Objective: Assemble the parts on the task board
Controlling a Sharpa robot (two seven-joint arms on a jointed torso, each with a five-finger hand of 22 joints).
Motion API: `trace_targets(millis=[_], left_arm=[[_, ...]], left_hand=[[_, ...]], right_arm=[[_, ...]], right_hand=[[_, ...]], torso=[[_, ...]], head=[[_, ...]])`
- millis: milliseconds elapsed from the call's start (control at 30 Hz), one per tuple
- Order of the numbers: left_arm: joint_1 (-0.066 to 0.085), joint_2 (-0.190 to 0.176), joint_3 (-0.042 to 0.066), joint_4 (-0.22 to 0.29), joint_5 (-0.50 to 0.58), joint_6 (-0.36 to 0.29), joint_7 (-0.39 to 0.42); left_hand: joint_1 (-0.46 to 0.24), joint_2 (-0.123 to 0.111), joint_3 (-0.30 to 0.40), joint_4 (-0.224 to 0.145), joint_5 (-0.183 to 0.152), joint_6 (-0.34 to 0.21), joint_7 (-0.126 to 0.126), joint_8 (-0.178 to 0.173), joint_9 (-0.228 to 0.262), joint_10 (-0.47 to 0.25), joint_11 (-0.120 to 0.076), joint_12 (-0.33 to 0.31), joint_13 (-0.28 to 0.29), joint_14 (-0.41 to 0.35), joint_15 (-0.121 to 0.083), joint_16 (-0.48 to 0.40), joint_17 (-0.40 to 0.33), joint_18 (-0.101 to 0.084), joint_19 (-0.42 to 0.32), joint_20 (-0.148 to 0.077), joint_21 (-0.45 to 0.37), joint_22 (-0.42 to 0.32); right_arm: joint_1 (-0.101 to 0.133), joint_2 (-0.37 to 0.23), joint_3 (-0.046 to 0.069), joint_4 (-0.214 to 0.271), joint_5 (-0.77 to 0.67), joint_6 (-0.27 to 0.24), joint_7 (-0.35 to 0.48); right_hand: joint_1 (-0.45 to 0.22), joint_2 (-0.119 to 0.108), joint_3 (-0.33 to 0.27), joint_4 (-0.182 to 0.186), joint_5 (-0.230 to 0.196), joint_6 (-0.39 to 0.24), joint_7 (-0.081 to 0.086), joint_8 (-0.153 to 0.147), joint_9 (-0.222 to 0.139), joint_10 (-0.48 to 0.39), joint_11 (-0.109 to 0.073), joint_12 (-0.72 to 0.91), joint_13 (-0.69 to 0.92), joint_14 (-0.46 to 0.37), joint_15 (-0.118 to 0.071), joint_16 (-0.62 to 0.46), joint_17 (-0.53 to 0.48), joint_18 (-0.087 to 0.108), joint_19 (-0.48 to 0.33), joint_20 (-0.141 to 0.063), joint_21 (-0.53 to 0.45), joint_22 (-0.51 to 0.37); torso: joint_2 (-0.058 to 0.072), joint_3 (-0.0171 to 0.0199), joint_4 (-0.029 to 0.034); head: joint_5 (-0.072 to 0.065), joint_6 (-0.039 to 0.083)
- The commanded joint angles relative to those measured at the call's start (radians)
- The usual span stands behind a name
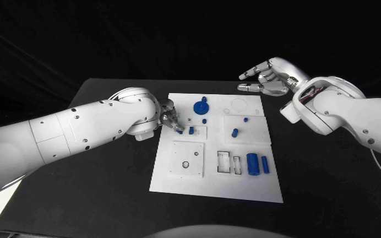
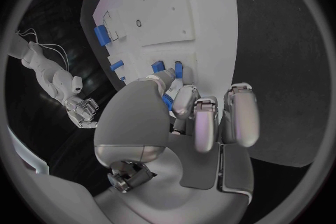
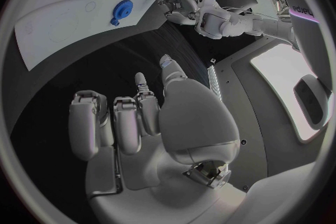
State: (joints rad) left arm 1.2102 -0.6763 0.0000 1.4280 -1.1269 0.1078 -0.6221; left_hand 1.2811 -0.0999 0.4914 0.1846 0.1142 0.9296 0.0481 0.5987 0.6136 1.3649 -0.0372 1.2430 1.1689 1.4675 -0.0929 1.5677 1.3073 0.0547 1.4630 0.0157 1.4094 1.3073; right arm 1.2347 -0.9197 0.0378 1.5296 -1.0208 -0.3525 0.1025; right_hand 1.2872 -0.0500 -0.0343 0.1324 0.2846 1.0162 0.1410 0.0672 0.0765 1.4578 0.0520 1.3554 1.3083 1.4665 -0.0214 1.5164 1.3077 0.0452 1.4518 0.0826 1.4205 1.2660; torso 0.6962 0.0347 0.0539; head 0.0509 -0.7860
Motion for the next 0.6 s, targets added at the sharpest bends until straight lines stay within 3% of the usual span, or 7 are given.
trace_targets(millis=[33, 600], left_arm=[[-0.001, 0.001, 0.000, 0.001, -0.011, 0.042, -0.005], [0.000, 0.006, -0.001, -0.003, -0.017, 0.060, -0.010]], left_hand=[[-0.003, 0.002, 0.087, -0.079, -0.001, 0.002, -0.013, 0.007, 0.003, 0.008, 0.001, 0.004, 0.001, 0.103, 0.000, 0.003, 0.263, -0.007, 0.043, 0.000, 0.006, 0.060], [-0.005, 0.000, 0.092, -0.081, -0.005, 0.002, -0.013, 0.009, 0.005, 0.010, 0.001, 0.006, 0.003, 0.103, 0.000, 0.003, 0.263, -0.007, 0.043, -0.001, 0.005, 0.059]], right_arm=[[-0.001, 0.000, 0.000, 0.001, 0.004, 0.017, 0.007], [-0.001, -0.001, 0.000, -0.002, 0.032, 0.020, 0.007]], right_hand=[[0.004, 0.001, -0.005, -0.001, -0.004, -0.001, -0.003, 0.006, 0.002, -0.007, 0.001, -0.001, 0.118, 0.082, -0.001, -0.006, 0.172, 0.019, -0.008, -0.002, -0.006, -0.001], [0.005, 0.002, -0.007, 0.000, -0.006, -0.001, -0.003, 0.006, 0.002, -0.007, 0.001, 0.000, 0.119, 0.082, -0.001, -0.006, 0.172, 0.018, -0.008, -0.002, -0.006, -0.001]], torso=[[0.000, 0.0000, 0.0005], [0.000, 0.0005, -0.0001]], head=[[-0.001, -0.001], [0.000, -0.002]])
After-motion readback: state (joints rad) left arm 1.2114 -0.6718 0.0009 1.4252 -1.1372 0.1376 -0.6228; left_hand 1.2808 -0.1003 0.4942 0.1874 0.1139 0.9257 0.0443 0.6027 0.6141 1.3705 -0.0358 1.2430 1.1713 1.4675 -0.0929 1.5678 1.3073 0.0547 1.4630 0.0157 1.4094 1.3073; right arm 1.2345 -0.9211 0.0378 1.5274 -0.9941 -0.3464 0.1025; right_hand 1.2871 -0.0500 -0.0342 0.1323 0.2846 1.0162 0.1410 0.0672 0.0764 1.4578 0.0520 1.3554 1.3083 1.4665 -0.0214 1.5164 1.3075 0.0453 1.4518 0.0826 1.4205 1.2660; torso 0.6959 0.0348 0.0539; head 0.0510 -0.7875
